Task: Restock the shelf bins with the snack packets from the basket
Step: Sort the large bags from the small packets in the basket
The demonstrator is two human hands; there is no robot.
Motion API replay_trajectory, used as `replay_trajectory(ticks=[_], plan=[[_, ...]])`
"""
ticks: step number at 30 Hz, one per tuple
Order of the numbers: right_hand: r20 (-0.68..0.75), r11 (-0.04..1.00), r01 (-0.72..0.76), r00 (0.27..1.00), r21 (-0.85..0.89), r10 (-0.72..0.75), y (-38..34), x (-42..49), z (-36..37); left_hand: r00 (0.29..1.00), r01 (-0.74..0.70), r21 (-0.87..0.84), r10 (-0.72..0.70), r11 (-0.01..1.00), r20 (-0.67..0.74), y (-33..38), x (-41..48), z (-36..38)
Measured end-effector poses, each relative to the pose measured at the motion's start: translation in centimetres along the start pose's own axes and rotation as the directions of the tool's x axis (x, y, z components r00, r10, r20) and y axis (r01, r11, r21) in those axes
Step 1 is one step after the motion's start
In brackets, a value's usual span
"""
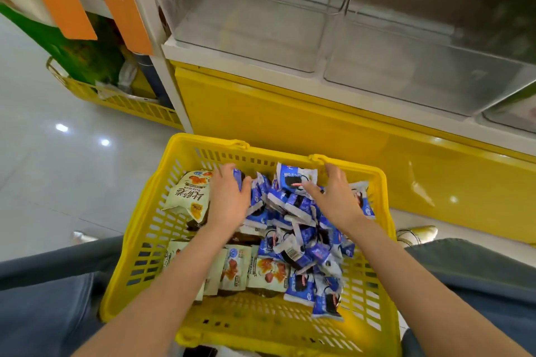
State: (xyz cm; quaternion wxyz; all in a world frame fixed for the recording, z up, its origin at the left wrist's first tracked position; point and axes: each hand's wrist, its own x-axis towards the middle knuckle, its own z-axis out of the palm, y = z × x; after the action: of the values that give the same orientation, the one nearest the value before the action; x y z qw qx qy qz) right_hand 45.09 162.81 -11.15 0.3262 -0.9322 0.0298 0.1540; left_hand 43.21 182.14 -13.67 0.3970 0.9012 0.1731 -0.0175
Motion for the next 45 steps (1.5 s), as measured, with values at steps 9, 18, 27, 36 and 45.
replay_trajectory(ticks=[9, 18, 27, 36, 45], plan=[[-0.140, 0.965, -0.173, 0.969, 0.198, 0.203, -0.7, 2.4, 2.8, 0.864, 0.358, -0.029, -0.320, 0.933, 0.388, -0.8, 4.0, 2.1], [0.031, 0.984, -0.178, 0.984, 0.008, 0.178, 0.3, 1.5, 2.5, 0.875, 0.268, -0.010, -0.240, 0.963, 0.420, -1.9, 4.2, 3.8], [0.172, 0.993, -0.087, 0.980, -0.082, 0.100, 1.5, 0.4, 1.5, 0.738, 0.555, -0.291, -0.299, 0.780, 0.605, -1.3, 2.4, 4.6], [0.331, 0.993, 0.063, 0.943, -0.096, -0.028, 2.1, -4.9, 1.2, 0.799, 0.351, -0.468, 0.001, 0.811, 0.602, -0.4, -6.8, 4.8], [0.549, 0.834, 0.173, 0.817, -0.524, 0.176, 5.4, -9.3, 1.4, 0.641, -0.158, -0.101, 0.180, 0.982, 0.746, -3.8, -13.0, 7.1]])
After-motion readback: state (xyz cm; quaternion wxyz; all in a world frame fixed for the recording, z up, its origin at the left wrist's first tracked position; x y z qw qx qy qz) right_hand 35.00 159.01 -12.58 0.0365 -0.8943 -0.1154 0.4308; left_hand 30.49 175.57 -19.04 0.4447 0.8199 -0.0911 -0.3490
